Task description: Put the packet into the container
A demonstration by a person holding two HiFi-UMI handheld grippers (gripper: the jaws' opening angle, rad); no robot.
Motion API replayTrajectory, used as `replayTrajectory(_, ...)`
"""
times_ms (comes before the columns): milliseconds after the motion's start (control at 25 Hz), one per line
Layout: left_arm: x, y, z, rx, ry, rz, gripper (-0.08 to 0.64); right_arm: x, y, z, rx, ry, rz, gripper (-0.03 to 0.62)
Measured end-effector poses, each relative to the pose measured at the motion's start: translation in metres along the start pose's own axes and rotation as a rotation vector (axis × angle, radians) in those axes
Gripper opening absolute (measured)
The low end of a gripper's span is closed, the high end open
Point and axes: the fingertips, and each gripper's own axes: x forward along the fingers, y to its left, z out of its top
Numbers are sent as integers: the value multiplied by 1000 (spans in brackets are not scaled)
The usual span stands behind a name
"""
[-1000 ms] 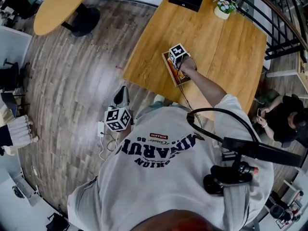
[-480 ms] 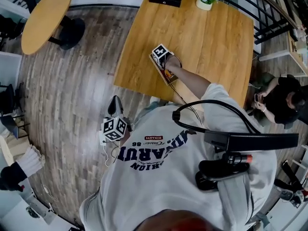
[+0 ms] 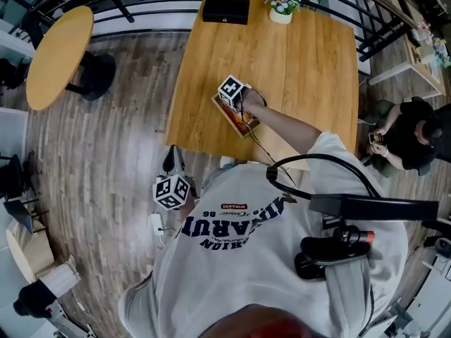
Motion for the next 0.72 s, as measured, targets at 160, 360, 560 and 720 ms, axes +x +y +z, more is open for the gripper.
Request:
replayTrajectory(160, 19, -16, 19, 25, -20, -69, -8, -71, 17, 20, 11, -162, 69, 230)
replayTrajectory(360, 55, -48, 43, 76, -20, -210, -8, -201, 18, 44, 26, -458, 68, 229)
replayTrajectory(560, 80, -101, 75, 126, -54, -374, -8, -331, 0, 23, 44, -740, -67, 229)
replayTrajectory(720, 96, -146, 109, 193, -94, -509, -8, -424, -8, -15, 76, -995, -160, 229)
